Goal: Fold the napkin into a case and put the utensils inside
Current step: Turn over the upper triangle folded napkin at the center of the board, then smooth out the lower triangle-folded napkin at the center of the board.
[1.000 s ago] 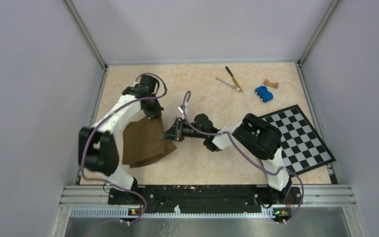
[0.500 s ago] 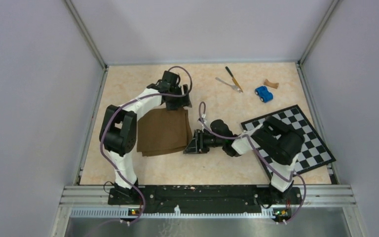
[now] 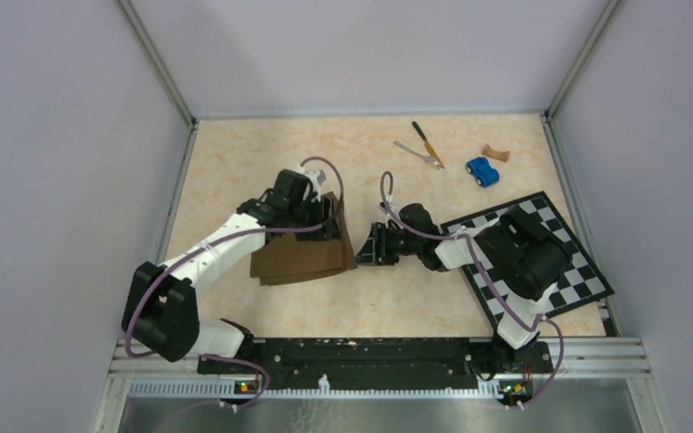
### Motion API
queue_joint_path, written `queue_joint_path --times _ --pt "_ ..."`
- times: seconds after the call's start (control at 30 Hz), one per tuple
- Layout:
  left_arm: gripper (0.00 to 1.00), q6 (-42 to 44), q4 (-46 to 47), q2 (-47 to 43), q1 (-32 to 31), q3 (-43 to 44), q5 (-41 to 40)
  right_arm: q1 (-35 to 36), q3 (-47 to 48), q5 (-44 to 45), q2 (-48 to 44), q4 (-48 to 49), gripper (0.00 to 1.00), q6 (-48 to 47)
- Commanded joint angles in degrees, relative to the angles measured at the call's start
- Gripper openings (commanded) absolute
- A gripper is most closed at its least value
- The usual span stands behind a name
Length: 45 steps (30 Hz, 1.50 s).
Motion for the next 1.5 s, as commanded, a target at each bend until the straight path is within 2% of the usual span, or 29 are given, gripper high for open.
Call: queue_joint_path --times 0.0,0.07,0.27,0.6,0.7,0.8,1.07,1.47 --pt "0.58 -3.63 2.51 2.11 -5.63 -3.24 -2.81 0.00 2.66 -1.07 2.90 0.84 0.43 -1.56" --pt "0.54 -4.17 2.38 4.38 -8.28 -3.27 -5.76 -0.04 2.89 -0.64 3.55 0.83 0.40 -1.77" --pt "0.40 -5.30 1.44 10.34 -12.48 -1.65 -11.81 -0.01 3.22 -1.15 6.08 2.21 0.23 -1.88" --pt "0.30 -5.66 -3.11 16.37 -17.04 3.06 -21.04 -0.01 3.04 -3.00 7.47 5.02 0.05 -1.09" --pt "0.17 -5.94 -4.68 17.79 -17.94 4.44 -22.62 -0.04 2.87 -3.50 7.73 5.86 0.01 -0.81" --pt "0.00 -6.14 -6.75 18.55 -18.94 6.71 -24.42 -0.04 2.62 -3.84 7.79 6.38 0.00 -0.44" --pt "0.00 -8.39 -10.85 16.44 -23.44 11.69 -24.34 1.11 0.48 -4.06 6.93 10.81 0.00 3.16" --pt "0.00 -9.42 -10.59 18.53 -24.70 7.88 -23.62 2.21 -2.43 -3.63 6.29 15.92 0.00 6.57"
